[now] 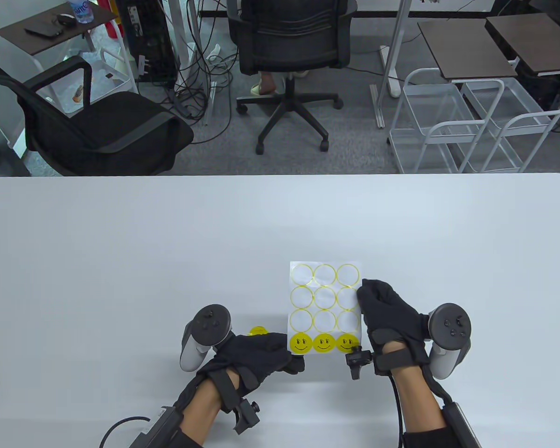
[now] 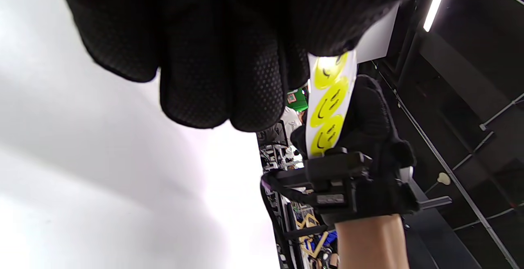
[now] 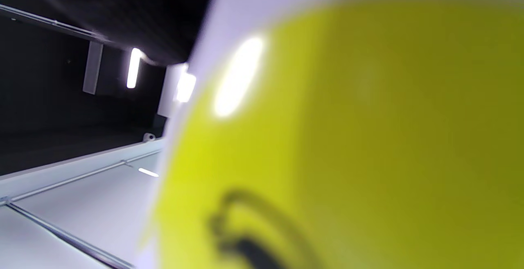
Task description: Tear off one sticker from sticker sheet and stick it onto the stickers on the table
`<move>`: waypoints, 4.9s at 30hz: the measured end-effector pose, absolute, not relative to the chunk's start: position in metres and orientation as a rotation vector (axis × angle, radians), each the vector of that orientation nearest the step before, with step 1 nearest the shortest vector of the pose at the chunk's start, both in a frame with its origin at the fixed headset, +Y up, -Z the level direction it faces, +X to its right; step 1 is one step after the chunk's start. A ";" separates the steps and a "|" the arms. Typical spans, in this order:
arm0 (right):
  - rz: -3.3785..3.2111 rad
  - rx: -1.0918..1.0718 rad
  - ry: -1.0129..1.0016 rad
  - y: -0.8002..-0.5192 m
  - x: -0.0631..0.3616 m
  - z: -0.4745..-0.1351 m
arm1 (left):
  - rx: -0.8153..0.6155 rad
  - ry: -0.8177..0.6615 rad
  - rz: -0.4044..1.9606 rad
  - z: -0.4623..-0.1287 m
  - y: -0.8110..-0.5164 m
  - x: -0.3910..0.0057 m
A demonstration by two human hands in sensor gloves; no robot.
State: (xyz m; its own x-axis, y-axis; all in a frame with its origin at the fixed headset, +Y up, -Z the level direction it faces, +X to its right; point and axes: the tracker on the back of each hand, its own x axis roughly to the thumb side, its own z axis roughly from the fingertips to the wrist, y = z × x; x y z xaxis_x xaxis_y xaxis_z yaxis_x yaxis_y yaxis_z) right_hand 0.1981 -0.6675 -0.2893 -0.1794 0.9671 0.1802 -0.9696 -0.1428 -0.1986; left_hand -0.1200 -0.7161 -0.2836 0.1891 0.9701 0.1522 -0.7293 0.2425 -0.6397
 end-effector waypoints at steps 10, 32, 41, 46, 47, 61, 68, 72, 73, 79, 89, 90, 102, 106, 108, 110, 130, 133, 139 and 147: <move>1.767 -0.011 -0.308 -0.669 0.198 -0.293 | -0.477 -0.658 1.194 -0.281 -0.711 -0.114; 2.031 -0.124 -0.188 -0.675 0.187 -0.302 | -0.219 -0.581 1.189 -0.282 -0.699 -0.128; 2.389 0.549 -0.468 -0.614 0.114 -0.252 | -0.065 -0.522 1.137 -0.278 -0.691 -0.131; 2.505 0.673 -0.412 -0.618 0.079 -0.243 | 0.068 -0.528 1.066 -0.271 -0.682 -0.134; 2.504 0.687 -0.427 -0.617 0.077 -0.242 | 0.090 -0.528 1.053 -0.269 -0.680 -0.133; 2.368 0.823 -0.489 -0.628 0.077 -0.238 | 0.330 -0.630 0.672 -0.245 -0.657 -0.113; 2.277 0.791 -0.463 -0.631 0.085 -0.242 | 0.374 -0.649 0.661 -0.243 -0.657 -0.114; 2.259 0.756 -0.499 -0.633 0.088 -0.242 | 0.360 -0.647 0.699 -0.244 -0.658 -0.116; 2.250 0.751 -0.501 -0.633 0.089 -0.243 | 0.356 -0.649 0.709 -0.245 -0.658 -0.117; 2.212 0.721 -0.551 -0.634 0.091 -0.243 | 0.331 -0.633 0.807 -0.248 -0.660 -0.121; 2.219 0.645 -0.580 -0.632 0.094 -0.246 | 0.329 -0.607 0.841 -0.252 -0.661 -0.127; 2.218 0.634 -0.580 -0.632 0.095 -0.247 | 0.327 -0.605 0.843 -0.253 -0.661 -0.128; 2.104 0.333 -0.627 -0.628 0.140 -0.258 | 0.331 -0.518 0.914 -0.265 -0.663 -0.153; 2.067 0.167 -0.629 -0.632 0.165 -0.265 | 0.381 -0.408 1.007 -0.272 -0.665 -0.177; 2.116 0.117 -0.623 -0.636 0.171 -0.270 | 0.411 -0.351 1.071 -0.274 -0.666 -0.190; 2.187 0.088 -0.614 -0.638 0.170 -0.276 | 0.448 -0.298 1.118 -0.276 -0.666 -0.203; 2.981 0.854 -0.356 -0.691 -0.024 -0.310 | 0.686 0.125 1.177 -0.277 -0.677 -0.274; 3.077 1.009 -0.311 -0.714 -0.037 -0.304 | 0.682 0.114 1.180 -0.278 -0.678 -0.275; 3.089 1.168 -0.165 -0.738 -0.047 -0.292 | 0.660 0.105 1.189 -0.280 -0.678 -0.273; 3.068 1.085 0.293 -0.729 -0.046 -0.292 | 0.635 0.085 1.179 -0.281 -0.678 -0.269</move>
State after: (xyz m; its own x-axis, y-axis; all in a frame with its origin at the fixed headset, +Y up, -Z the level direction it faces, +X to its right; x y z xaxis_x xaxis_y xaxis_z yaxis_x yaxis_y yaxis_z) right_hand -0.0459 -0.7293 -0.2924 -0.7726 -0.0582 0.6322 0.1769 -0.9761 0.1264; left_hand -0.2687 -0.6779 -0.2808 0.4004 0.8788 0.2595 -0.8322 0.2303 0.5044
